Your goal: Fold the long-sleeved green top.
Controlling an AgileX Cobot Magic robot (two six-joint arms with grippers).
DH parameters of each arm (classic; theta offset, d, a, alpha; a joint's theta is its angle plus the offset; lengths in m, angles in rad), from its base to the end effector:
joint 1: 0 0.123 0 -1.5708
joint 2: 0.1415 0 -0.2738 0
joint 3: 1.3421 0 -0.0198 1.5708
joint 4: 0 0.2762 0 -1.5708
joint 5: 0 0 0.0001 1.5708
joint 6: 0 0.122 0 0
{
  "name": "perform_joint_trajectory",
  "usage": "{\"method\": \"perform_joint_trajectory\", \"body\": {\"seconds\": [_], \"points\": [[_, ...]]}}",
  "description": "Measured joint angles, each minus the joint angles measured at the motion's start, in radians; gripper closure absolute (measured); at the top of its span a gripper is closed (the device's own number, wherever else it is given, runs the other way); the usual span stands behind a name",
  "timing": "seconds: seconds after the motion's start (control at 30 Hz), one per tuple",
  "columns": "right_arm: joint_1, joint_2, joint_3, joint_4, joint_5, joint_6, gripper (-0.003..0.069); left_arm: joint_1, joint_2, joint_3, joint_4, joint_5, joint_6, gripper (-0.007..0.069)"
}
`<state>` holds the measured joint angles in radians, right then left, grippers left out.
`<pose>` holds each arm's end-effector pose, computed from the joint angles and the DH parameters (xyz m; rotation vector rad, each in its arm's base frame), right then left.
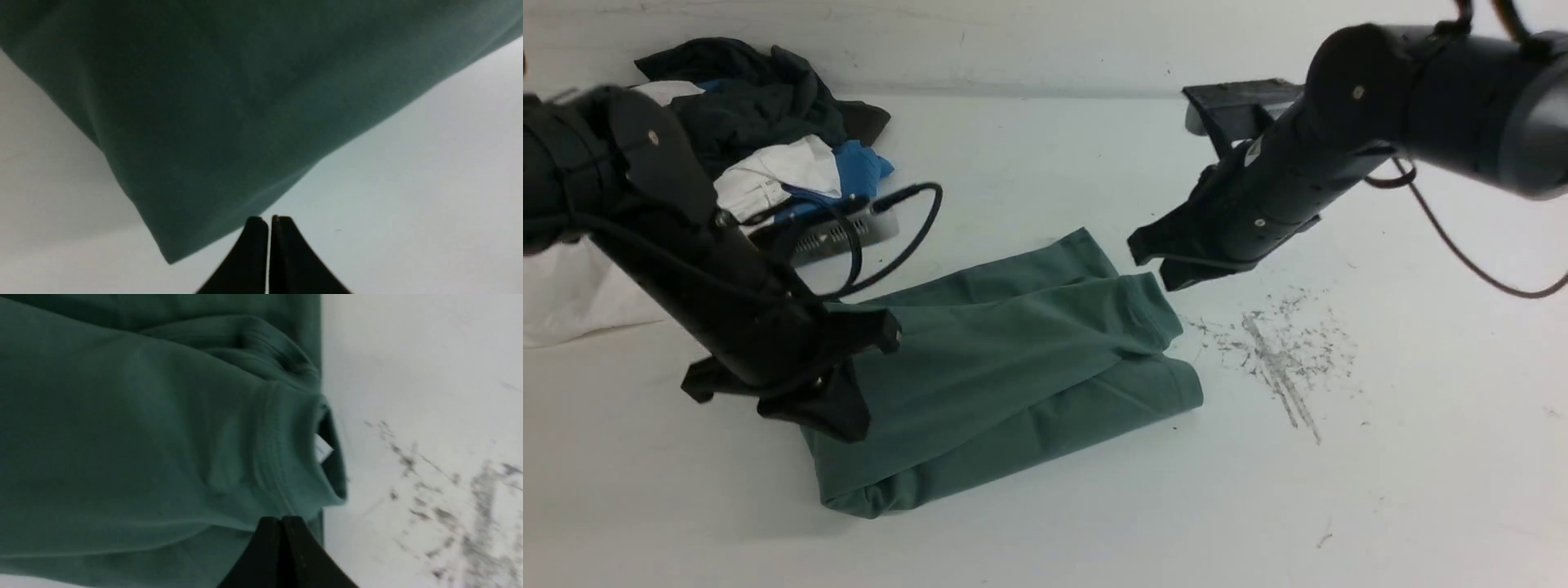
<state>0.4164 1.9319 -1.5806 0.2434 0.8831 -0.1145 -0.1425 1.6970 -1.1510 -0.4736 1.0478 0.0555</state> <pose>0.4064 0.2046 0.2014 -0.5646 2.6727 0.3880 0.3314 -0.0963 0.1712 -0.0434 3.0291 -0.6446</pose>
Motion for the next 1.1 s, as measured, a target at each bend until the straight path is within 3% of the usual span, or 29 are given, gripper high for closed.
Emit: {"method": "perform_joint_trajectory", "body": {"seconds": [0.17,0.4,0.5,0.7,0.83,1.1], "points": [[0.012,0.139,0.001,0.028,-0.081,-0.015,0.0673,0.000,0.043,0.094,0.018,-0.058,0.019,0.0629],[0.013,0.208,0.005,0.035,-0.059,0.007,0.0673,-0.001,0.073,0.105,0.128,-0.076,0.003,0.0629],[0.014,0.179,0.055,0.044,-0.058,0.030,0.0673,-0.001,0.073,0.104,0.204,-0.092,-0.018,0.0629],[0.014,0.010,0.360,0.054,-0.187,0.095,0.0673,0.000,0.081,0.070,0.326,-0.106,-0.026,0.0629],[0.014,-0.130,0.548,0.054,-0.230,0.131,0.0673,0.000,0.081,0.020,0.316,-0.124,-0.023,0.0629],[0.014,-0.313,0.604,-0.058,-0.248,0.141,0.0673,0.000,0.063,-0.118,0.297,-0.053,-0.006,0.0629]]}}
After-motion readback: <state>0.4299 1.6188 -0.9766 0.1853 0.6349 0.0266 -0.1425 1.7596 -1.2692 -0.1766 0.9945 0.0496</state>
